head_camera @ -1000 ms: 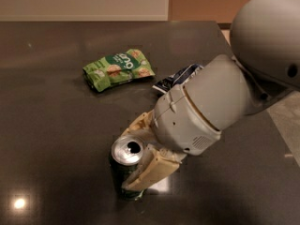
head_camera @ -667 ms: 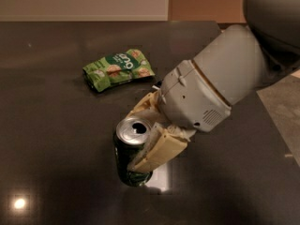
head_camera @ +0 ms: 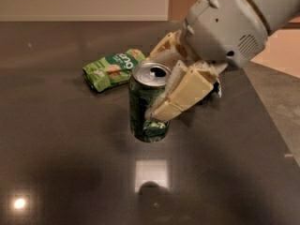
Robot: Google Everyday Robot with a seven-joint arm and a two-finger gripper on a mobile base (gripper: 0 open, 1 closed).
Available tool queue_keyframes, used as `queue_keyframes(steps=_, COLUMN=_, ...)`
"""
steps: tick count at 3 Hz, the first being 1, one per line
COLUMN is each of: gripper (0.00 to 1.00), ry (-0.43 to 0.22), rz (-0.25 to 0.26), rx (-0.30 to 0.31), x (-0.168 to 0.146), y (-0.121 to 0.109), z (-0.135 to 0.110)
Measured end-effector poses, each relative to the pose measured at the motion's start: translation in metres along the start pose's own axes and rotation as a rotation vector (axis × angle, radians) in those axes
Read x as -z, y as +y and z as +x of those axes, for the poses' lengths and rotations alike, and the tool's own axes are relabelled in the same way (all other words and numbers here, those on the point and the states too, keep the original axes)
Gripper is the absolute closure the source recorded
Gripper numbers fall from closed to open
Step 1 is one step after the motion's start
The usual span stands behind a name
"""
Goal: Pick green can
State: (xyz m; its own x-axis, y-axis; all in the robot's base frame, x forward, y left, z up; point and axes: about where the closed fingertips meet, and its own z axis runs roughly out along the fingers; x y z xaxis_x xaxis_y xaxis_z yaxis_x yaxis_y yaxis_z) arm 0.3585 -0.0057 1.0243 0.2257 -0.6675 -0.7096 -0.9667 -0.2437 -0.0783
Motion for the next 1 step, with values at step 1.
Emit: queue_keyframes(steps=1, gripper=1.0, ry=0.0, rz=0.001, rx=0.001, x=0.0003, y=-0.0001, z=-0.0004)
